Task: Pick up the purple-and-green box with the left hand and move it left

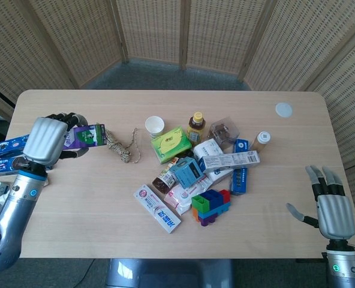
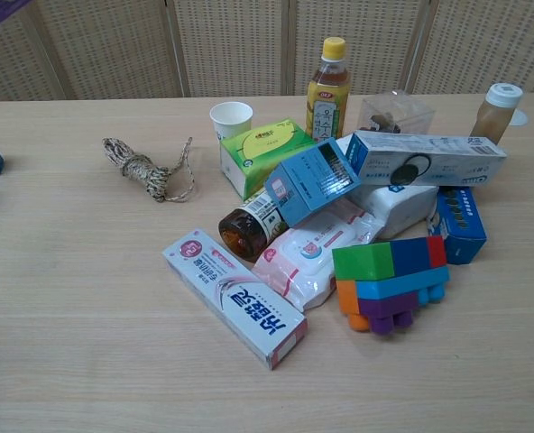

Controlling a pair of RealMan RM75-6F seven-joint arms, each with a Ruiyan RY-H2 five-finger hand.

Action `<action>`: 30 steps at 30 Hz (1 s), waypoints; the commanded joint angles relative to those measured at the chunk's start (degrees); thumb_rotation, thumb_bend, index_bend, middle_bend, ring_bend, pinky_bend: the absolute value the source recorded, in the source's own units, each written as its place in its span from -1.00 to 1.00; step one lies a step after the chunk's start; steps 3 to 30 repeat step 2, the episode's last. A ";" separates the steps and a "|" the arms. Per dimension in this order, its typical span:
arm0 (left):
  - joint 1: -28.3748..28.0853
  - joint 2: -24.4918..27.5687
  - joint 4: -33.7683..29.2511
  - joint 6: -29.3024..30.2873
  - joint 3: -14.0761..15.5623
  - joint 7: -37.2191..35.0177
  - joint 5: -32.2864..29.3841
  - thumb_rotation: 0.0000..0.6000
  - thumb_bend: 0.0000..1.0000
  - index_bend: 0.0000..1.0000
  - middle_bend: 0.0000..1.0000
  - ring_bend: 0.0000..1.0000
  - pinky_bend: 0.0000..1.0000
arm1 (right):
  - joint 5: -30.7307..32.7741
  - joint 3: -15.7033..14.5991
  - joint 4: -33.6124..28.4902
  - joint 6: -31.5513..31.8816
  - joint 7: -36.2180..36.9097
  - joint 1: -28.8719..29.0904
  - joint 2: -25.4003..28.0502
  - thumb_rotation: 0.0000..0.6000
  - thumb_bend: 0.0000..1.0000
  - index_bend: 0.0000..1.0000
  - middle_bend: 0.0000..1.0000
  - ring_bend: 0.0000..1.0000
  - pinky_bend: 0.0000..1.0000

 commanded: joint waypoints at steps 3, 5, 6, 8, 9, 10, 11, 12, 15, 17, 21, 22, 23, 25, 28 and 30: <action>-0.26 -0.25 -0.11 0.03 -0.29 0.04 -0.33 1.00 -0.55 0.39 0.52 0.29 0.15 | 0.04 0.02 0.17 0.13 0.26 -0.18 0.12 -1.00 -0.62 -1.00 -0.77 -1.00 -1.00; -0.26 -0.25 -0.11 0.03 -0.29 0.04 -0.33 1.00 -0.55 0.39 0.52 0.29 0.15 | 0.04 0.02 0.17 0.13 0.26 -0.18 0.12 -1.00 -0.62 -1.00 -0.77 -1.00 -1.00; -0.26 -0.25 -0.11 0.03 -0.29 0.04 -0.33 1.00 -0.55 0.39 0.52 0.29 0.15 | 0.04 0.02 0.17 0.13 0.26 -0.18 0.12 -1.00 -0.62 -1.00 -0.77 -1.00 -1.00; -0.26 -0.25 -0.11 0.03 -0.29 0.04 -0.33 1.00 -0.55 0.39 0.52 0.29 0.15 | 0.04 0.02 0.17 0.13 0.26 -0.18 0.12 -1.00 -0.62 -1.00 -0.77 -1.00 -1.00; -0.26 -0.25 -0.11 0.03 -0.29 0.04 -0.33 1.00 -0.55 0.39 0.52 0.29 0.15 | 0.04 0.02 0.17 0.13 0.26 -0.18 0.12 -1.00 -0.62 -1.00 -0.77 -1.00 -1.00; -0.26 -0.25 -0.11 0.03 -0.29 0.04 -0.33 1.00 -0.55 0.39 0.52 0.29 0.15 | 0.04 0.02 0.17 0.13 0.26 -0.18 0.12 -1.00 -0.62 -1.00 -0.77 -1.00 -1.00; -0.26 -0.25 -0.11 0.03 -0.29 0.04 -0.33 1.00 -0.55 0.39 0.52 0.29 0.15 | 0.04 0.02 0.17 0.13 0.26 -0.18 0.12 -1.00 -0.62 -1.00 -0.77 -1.00 -1.00; -0.26 -0.25 -0.11 0.03 -0.29 0.04 -0.33 1.00 -0.55 0.39 0.52 0.29 0.15 | 0.04 0.02 0.17 0.13 0.26 -0.18 0.12 -1.00 -0.62 -1.00 -0.77 -1.00 -1.00; -0.26 -0.25 -0.11 0.03 -0.29 0.04 -0.33 1.00 -0.55 0.39 0.52 0.29 0.15 | 0.04 0.02 0.17 0.13 0.26 -0.18 0.12 -1.00 -0.62 -1.00 -0.77 -1.00 -1.00; -0.26 -0.25 -0.11 0.03 -0.29 0.04 -0.33 1.00 -0.55 0.39 0.52 0.29 0.15 | 0.04 0.02 0.17 0.13 0.26 -0.18 0.12 -1.00 -0.62 -1.00 -0.77 -1.00 -1.00; -0.26 -0.25 -0.11 0.03 -0.29 0.04 -0.33 1.00 -0.55 0.39 0.52 0.29 0.15 | 0.04 0.02 0.17 0.13 0.26 -0.18 0.12 -1.00 -0.62 -1.00 -0.77 -1.00 -1.00; -0.26 -0.25 -0.11 0.03 -0.29 0.04 -0.33 1.00 -0.55 0.39 0.52 0.29 0.15 | 0.04 0.02 0.17 0.13 0.26 -0.18 0.12 -1.00 -0.62 -1.00 -0.77 -1.00 -1.00; -0.26 -0.25 -0.11 0.03 -0.29 0.04 -0.33 1.00 -0.55 0.39 0.52 0.29 0.15 | 0.04 0.02 0.17 0.13 0.26 -0.18 0.12 -1.00 -0.62 -1.00 -0.77 -1.00 -1.00; -0.26 -0.25 -0.11 0.03 -0.29 0.04 -0.33 1.00 -0.55 0.39 0.52 0.29 0.15 | 0.04 0.02 0.17 0.13 0.26 -0.18 0.12 -1.00 -0.62 -1.00 -0.77 -1.00 -1.00; -0.26 -0.25 -0.11 0.03 -0.29 0.04 -0.33 1.00 -0.55 0.39 0.52 0.29 0.15 | 0.04 0.02 0.17 0.13 0.26 -0.18 0.12 -1.00 -0.62 -1.00 -0.77 -1.00 -1.00; -0.26 -0.25 -0.11 0.03 -0.29 0.04 -0.33 1.00 -0.55 0.39 0.52 0.29 0.15 | 0.04 0.02 0.17 0.13 0.26 -0.18 0.12 -1.00 -0.62 -1.00 -0.77 -1.00 -1.00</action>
